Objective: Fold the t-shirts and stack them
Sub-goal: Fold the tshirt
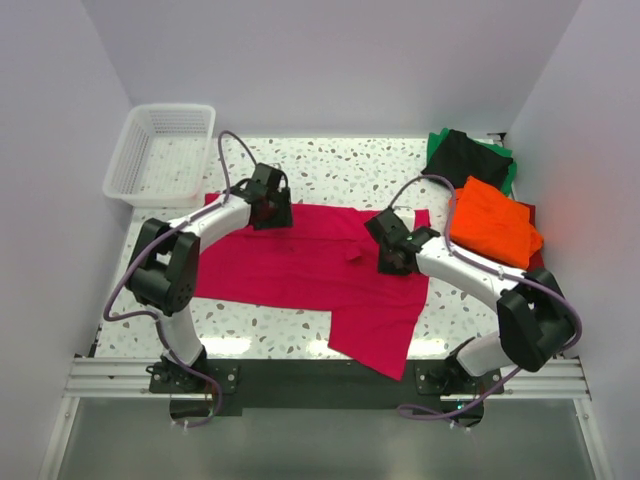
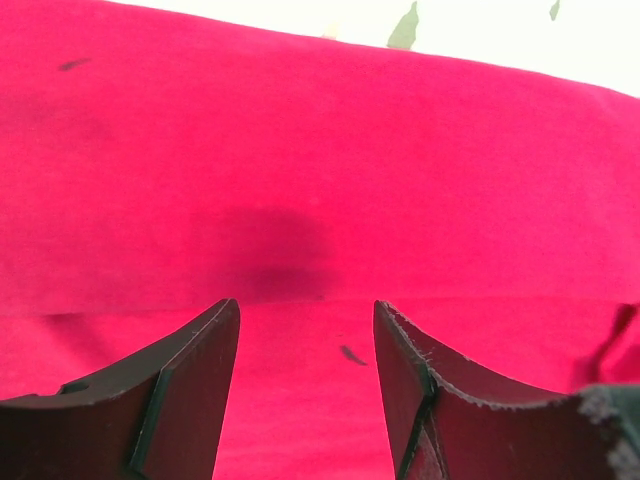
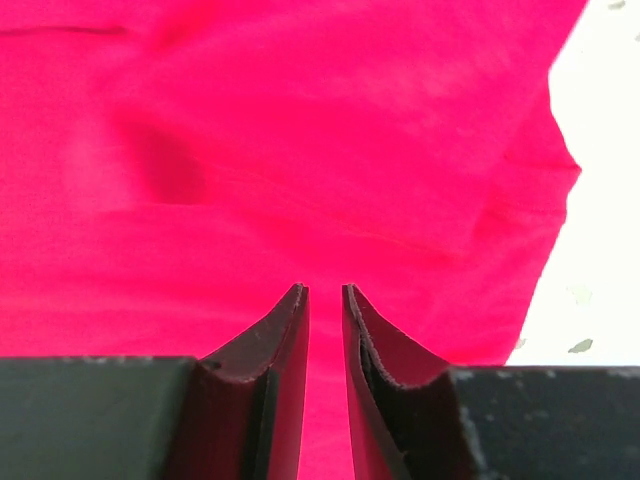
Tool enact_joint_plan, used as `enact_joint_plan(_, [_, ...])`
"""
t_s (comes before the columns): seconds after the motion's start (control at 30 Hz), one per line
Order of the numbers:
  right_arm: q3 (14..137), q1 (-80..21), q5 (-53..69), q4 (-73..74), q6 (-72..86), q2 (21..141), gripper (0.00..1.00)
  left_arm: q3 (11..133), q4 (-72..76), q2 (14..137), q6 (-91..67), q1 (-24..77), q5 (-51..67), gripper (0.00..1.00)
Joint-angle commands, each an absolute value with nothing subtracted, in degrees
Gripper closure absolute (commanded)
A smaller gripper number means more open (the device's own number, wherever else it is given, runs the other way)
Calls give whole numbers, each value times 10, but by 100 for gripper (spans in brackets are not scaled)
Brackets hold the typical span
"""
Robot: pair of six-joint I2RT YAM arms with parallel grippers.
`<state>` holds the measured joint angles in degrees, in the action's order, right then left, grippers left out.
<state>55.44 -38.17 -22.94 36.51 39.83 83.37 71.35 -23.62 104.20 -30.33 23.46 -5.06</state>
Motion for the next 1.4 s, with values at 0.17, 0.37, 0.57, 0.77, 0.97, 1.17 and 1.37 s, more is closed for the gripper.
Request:
enact_joint_plan(0.17, [469, -268, -175, 298, 389, 750, 66, 708, -158, 1012, -243, 279, 68, 39])
enact_joint_plan(0.37, [415, -233, -126, 249, 394, 702, 62, 704, -113, 1022, -275, 287, 168, 38])
enact_joint_plan(0.57, [369, -193, -84, 213, 410, 682, 62, 701, -76, 1041, -313, 288, 247, 37])
enact_joint_plan(0.77, [349, -187, -77, 190, 416, 669, 63, 699, -55, 1052, -330, 289, 284, 37])
enact_joint_plan(0.97, [319, -178, -75, 142, 417, 678, 65, 697, -47, 1056, -338, 289, 301, 36])
enact_joint_plan(1.17, [311, -173, -73, 113, 412, 700, 67, 705, -61, 1056, -331, 289, 294, 36])
enact_joint_plan(1.37, [318, -172, -72, 86, 399, 726, 69, 709, -67, 1054, -327, 288, 290, 36])
